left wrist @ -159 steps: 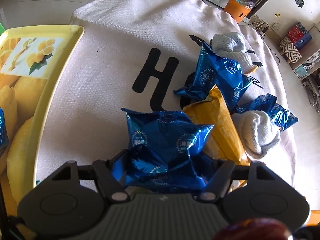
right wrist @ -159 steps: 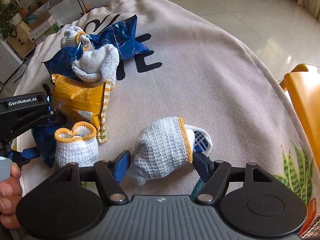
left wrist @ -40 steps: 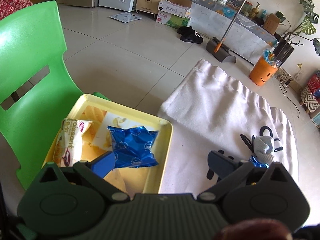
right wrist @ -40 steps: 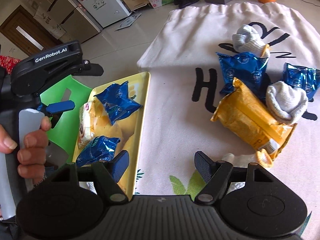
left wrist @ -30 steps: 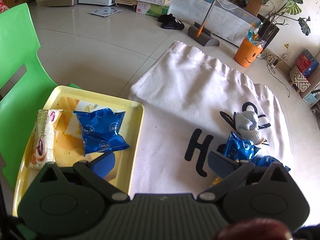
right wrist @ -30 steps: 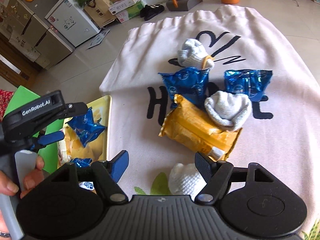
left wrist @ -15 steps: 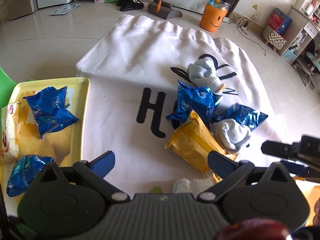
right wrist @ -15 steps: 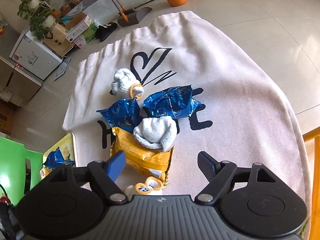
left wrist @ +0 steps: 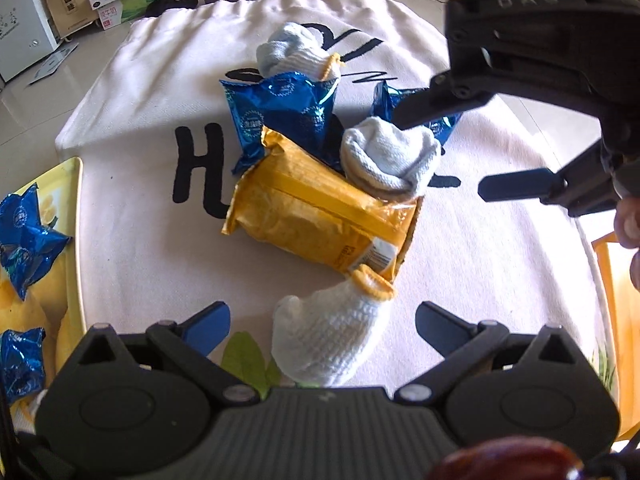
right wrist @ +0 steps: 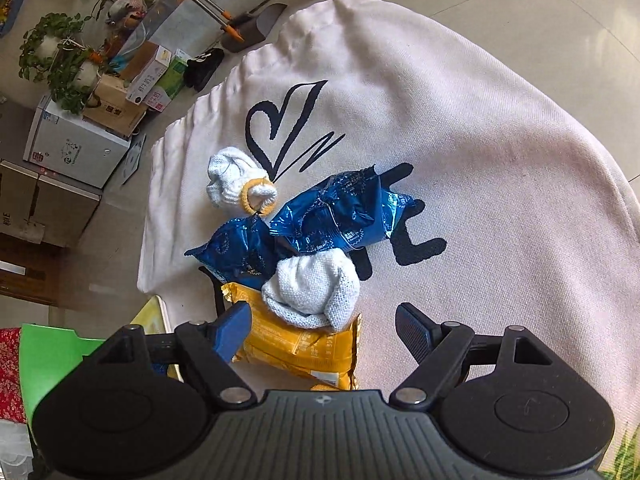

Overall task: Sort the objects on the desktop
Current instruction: 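Return both grippers over the pile toward the remaining white gloves, then close the left gripper on a white glove while the right grasps another glove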

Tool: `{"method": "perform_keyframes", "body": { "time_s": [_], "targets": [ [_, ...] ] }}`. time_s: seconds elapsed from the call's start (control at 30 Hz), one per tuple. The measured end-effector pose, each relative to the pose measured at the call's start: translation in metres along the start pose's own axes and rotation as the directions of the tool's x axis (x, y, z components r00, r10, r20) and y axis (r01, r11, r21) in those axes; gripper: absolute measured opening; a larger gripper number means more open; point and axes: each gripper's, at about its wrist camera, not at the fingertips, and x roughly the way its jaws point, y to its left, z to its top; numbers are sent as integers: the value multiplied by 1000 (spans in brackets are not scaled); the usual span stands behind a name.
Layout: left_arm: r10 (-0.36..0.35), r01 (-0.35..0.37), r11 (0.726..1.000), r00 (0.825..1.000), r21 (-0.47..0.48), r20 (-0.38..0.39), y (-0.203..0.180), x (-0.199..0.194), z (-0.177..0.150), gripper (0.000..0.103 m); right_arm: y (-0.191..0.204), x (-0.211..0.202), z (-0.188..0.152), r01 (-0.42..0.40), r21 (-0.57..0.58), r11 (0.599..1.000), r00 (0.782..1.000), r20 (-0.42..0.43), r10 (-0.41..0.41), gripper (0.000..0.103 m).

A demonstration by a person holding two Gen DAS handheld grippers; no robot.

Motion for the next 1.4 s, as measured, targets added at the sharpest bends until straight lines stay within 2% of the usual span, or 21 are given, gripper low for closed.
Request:
{"method": "perform_keyframes", "body": {
  "time_s": [0.27,0.53,0.6,0.7,0.77,0.9,1.07,1.17,1.3,1.37,1.4],
  "targets": [
    [19,-19,1000,999,-1,-26,-2,18,-1,102,6,26,10,-16,-39,999,999,-48,14,80],
    [42,-42,999,998,-7,-44,-3,32,1,102,11,46,10,2,-59,998,996,-85,-7,78],
    [42,-43,999,998,-9,-37,-4,33,3,102,10,50,9,4,-55,998,997,-82,-9,66],
    [48,-48,999,999,-5,-19,-5,33,3,102,9,52,9,-6,-39,999,997,-75,3,56],
    [53,-54,999,998,-10,-20,-4,34,3,94,10,51,8,-3,-51,999,997,-71,-1,54],
    [-9,7,998,999,-67,-33,4,33,1,79,7,43,9,11,-42,999,998,-65,-14,51],
    [-13,11,996,999,-89,-30,9,26,-4,73,-1,22,9,17,-29,999,999,-46,-18,50],
    [-16,14,996,1000,-90,-19,14,19,-6,73,-10,13,9,32,-16,999,998,-49,-33,50],
    [-37,35,996,999,-84,-28,18,16,-10,73,-27,12,8,93,-9,996,993,-72,-93,50],
    [-45,41,996,998,-84,-40,18,19,-10,76,-34,13,9,111,14,994,990,-85,-109,51],
    [-41,37,996,998,-85,-42,15,21,-10,80,-36,14,9,119,23,993,990,-85,-117,52]
  ]
}}
